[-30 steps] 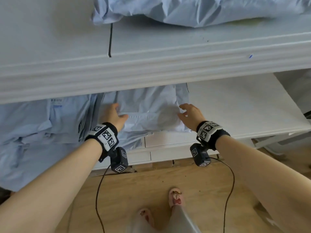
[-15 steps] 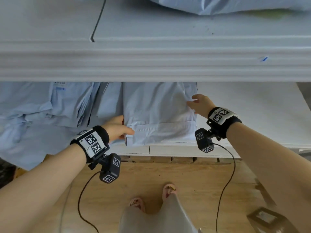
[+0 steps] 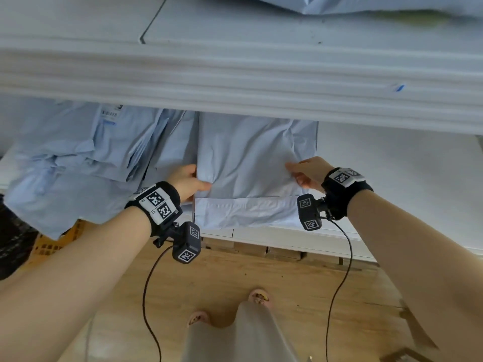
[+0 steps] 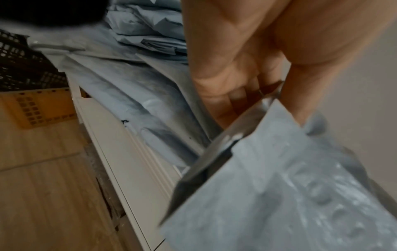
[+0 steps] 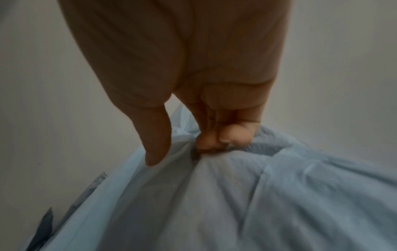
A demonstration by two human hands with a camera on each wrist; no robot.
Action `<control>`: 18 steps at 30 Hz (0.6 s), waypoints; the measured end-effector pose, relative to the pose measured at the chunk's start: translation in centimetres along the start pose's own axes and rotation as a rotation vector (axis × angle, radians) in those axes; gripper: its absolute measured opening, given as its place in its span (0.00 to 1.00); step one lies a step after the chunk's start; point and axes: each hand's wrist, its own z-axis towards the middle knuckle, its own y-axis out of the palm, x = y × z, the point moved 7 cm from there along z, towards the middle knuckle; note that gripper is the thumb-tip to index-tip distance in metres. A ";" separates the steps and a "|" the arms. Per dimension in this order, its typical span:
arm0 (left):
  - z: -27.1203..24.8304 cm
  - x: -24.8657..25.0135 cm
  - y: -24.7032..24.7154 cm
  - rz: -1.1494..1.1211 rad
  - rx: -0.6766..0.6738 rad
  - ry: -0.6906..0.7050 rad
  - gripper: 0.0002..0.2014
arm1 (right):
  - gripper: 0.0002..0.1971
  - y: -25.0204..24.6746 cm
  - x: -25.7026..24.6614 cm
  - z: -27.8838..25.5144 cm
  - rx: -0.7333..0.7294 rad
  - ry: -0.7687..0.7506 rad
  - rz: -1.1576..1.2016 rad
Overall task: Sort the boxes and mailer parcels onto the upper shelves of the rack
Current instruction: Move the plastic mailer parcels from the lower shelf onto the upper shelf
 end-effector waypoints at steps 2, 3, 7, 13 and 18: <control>-0.4 0.6 0.2 0.028 0.002 0.049 0.23 | 0.11 0.1 0.6 -0.3 -0.017 0.019 0.063; -0.8 1.0 0.3 0.036 -0.003 0.077 0.23 | 0.11 0.1 0.9 -0.5 -0.012 0.021 0.063; -2.3 2.5 0.6 0.032 -0.021 0.180 0.22 | 0.13 0.0 1.3 -1.3 -0.003 -0.017 -0.051; -5.5 3.3 0.5 0.071 -0.118 0.329 0.15 | 0.14 2.2 1.4 -3.8 -0.110 -0.039 0.154; -8.9 2.3 -0.9 0.132 -0.178 0.415 0.13 | 0.19 4.9 2.9 -7.4 -0.199 0.011 0.144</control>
